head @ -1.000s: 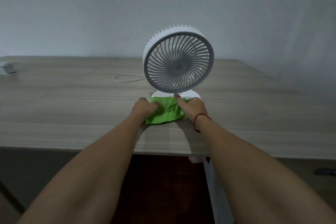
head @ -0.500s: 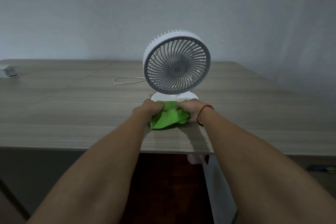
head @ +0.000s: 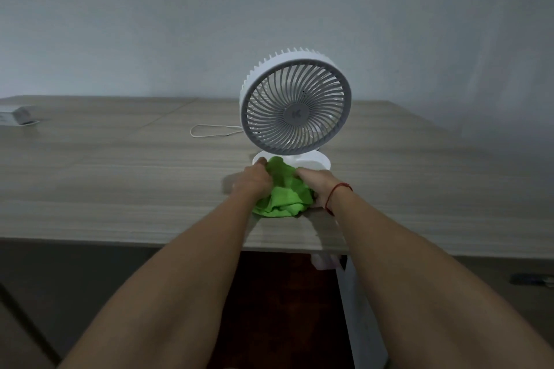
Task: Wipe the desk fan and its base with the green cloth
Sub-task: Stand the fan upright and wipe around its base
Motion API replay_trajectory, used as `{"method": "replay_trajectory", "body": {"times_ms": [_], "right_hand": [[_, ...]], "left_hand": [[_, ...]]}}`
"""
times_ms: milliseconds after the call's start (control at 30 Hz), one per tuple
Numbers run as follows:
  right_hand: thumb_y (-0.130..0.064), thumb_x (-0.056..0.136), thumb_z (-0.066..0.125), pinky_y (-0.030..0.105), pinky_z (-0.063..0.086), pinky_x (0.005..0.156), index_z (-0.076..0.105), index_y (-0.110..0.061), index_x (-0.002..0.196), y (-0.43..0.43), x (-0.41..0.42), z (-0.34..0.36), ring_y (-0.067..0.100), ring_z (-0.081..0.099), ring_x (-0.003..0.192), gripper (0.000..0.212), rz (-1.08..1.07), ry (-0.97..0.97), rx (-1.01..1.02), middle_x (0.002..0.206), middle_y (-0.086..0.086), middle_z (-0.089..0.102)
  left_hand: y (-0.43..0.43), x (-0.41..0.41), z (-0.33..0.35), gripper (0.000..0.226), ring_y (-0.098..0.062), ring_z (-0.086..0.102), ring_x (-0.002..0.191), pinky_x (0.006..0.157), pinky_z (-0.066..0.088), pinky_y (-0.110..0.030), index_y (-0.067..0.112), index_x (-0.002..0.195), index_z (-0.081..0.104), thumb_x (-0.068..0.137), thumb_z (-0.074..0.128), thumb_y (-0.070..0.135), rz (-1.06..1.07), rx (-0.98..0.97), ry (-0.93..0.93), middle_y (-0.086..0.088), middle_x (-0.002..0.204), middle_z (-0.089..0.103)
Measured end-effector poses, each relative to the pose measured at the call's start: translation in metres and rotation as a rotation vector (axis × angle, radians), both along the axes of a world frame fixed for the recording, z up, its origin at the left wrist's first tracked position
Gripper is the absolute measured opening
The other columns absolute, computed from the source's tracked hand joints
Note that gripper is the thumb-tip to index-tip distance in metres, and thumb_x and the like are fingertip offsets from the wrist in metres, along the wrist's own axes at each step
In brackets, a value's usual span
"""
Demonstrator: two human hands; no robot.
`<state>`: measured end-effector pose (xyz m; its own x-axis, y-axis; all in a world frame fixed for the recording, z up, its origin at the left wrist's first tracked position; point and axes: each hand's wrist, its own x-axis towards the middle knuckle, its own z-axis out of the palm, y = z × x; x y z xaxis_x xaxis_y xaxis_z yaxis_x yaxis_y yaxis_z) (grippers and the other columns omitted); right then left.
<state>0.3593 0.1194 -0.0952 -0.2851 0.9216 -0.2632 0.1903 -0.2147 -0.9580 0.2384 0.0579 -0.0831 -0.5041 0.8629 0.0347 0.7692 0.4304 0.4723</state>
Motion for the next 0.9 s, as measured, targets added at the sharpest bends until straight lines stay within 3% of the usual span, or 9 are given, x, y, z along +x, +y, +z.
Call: {"method": "replay_trajectory", "body": {"times_ms": [100, 200, 333, 433, 500, 600, 767, 900], "right_hand": [[-0.036, 0.071, 0.079, 0.040, 0.049, 0.103, 0.057, -0.004, 0.126, 0.000, -0.004, -0.001, 0.028, 0.062, 0.115, 0.067, -0.031, -0.042, 0.078, 0.128, 0.011, 0.063], [-0.023, 0.076, 0.077, 0.041, 0.050, 0.102, 0.057, 0.002, 0.121, -0.004, -0.005, -0.004, 0.031, 0.062, 0.114, 0.055, -0.007, -0.147, 0.138, 0.126, 0.016, 0.062], [-0.008, 0.082, 0.070, 0.043, 0.050, 0.100, 0.058, 0.006, 0.115, -0.016, -0.013, -0.002, 0.032, 0.062, 0.112, 0.038, 0.040, -0.142, 0.126, 0.117, 0.016, 0.064], [-0.007, 0.081, 0.067, 0.045, 0.052, 0.098, 0.060, 0.004, 0.109, -0.027, -0.039, 0.002, 0.034, 0.064, 0.109, 0.030, 0.041, -0.110, 0.142, 0.114, 0.019, 0.066], [-0.011, 0.079, 0.070, 0.045, 0.054, 0.096, 0.060, 0.006, 0.111, -0.036, -0.066, 0.003, 0.033, 0.065, 0.106, 0.038, 0.054, -0.083, 0.141, 0.115, 0.020, 0.066], [-0.021, 0.070, 0.076, 0.045, 0.055, 0.094, 0.060, 0.004, 0.116, -0.048, -0.114, -0.002, 0.033, 0.066, 0.107, 0.055, 0.072, -0.066, 0.178, 0.118, 0.020, 0.067], [-0.015, 0.075, 0.074, 0.037, 0.055, 0.092, 0.067, 0.003, 0.106, -0.087, -0.185, -0.001, 0.031, 0.067, 0.106, 0.036, 0.092, -0.110, 0.265, 0.115, 0.017, 0.070], [-0.017, 0.084, 0.061, 0.036, 0.051, 0.092, 0.064, -0.001, 0.111, -0.100, -0.211, -0.007, 0.035, 0.061, 0.114, 0.032, 0.130, -0.404, 0.493, 0.124, 0.020, 0.063]], "left_hand": [[-0.001, -0.006, -0.004, 0.049, -0.034, 0.047, 0.132, 0.105, 0.038, -0.042, 0.020, 0.149, 0.029, 0.101, 0.034, 0.025, -0.029, -0.002, -0.046, -0.015, 0.146, 0.047], [-0.001, -0.018, -0.014, 0.046, -0.035, 0.052, 0.127, 0.104, 0.041, -0.039, 0.013, 0.141, 0.040, 0.099, 0.042, 0.030, 0.009, 0.037, -0.077, -0.016, 0.139, 0.055], [-0.008, -0.029, -0.014, 0.040, -0.036, 0.054, 0.123, 0.104, 0.045, -0.038, 0.009, 0.132, 0.051, 0.094, 0.055, 0.022, 0.045, 0.170, -0.274, -0.018, 0.132, 0.058], [-0.020, -0.050, -0.007, 0.035, -0.035, 0.054, 0.121, 0.098, 0.045, -0.037, 0.007, 0.127, 0.055, 0.093, 0.056, 0.016, 0.082, 0.287, -0.324, -0.019, 0.131, 0.057], [-0.032, -0.075, -0.002, 0.033, -0.035, 0.056, 0.119, 0.099, 0.047, -0.038, 0.006, 0.122, 0.057, 0.092, 0.059, 0.020, 0.130, 0.335, -0.335, -0.019, 0.129, 0.059], [-0.055, -0.122, 0.003, 0.030, -0.035, 0.061, 0.112, 0.098, 0.050, -0.042, 0.002, 0.114, 0.064, 0.091, 0.062, 0.022, 0.189, 0.356, -0.324, -0.022, 0.119, 0.065], [-0.092, -0.193, 0.001, 0.033, -0.034, 0.060, 0.116, 0.097, 0.048, -0.036, 0.003, 0.117, 0.067, 0.091, 0.062, 0.024, 0.290, 0.330, -0.198, -0.020, 0.123, 0.065], [-0.103, -0.220, -0.017, 0.039, -0.033, 0.052, 0.127, 0.103, 0.041, -0.036, 0.008, 0.124, 0.060, 0.091, 0.061, 0.029, 0.347, 0.247, -0.078, -0.017, 0.135, 0.056]]}}
